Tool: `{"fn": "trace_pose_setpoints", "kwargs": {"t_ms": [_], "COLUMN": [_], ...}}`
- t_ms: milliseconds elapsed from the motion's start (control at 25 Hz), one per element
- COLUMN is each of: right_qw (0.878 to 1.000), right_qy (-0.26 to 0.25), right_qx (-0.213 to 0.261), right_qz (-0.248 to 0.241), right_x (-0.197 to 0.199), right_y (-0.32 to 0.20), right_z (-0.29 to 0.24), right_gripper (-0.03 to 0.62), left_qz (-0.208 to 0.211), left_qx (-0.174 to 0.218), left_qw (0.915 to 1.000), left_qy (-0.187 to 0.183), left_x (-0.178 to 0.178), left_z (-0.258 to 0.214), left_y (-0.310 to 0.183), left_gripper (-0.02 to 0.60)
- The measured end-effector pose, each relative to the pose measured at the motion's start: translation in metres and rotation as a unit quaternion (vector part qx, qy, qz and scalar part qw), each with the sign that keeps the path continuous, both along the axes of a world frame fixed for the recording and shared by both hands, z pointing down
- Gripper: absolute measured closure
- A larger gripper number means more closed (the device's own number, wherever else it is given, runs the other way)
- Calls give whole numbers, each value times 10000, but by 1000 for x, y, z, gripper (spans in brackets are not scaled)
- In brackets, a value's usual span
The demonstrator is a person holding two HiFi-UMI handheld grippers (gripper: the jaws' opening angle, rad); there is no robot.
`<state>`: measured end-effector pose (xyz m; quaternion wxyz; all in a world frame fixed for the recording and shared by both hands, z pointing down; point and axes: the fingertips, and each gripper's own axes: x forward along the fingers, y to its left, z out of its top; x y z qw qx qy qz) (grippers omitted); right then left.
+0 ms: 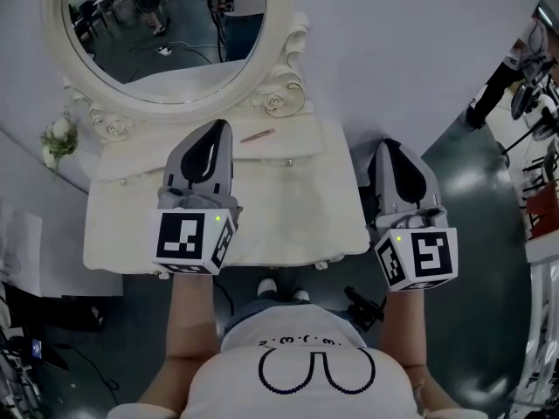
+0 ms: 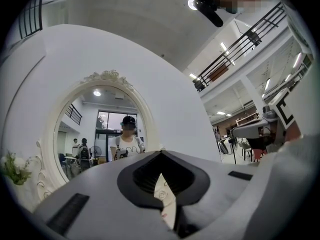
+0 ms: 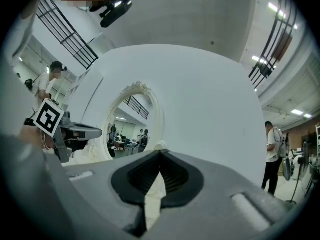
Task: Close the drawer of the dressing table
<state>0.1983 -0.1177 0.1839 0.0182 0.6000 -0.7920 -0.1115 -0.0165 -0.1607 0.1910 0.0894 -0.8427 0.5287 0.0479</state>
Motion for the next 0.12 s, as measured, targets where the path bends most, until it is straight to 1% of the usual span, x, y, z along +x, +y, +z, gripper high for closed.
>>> {"fn": "trace_pose_setpoints", "kwargs": {"t_ms": [120], "right_qw": [10000], "right_qy": [-1], "right_qx": [-21], "right_qz": [-10], "right_x": [-2], "right_y": [0], "right_z": [0], "right_gripper": [594], "left_qz": [7], "left_qx": [6], "left_qw": [10000], "left_qy": [-32], "left_x": [0], "left_z": [1], "left_y": [1], "left_gripper": [583]}}
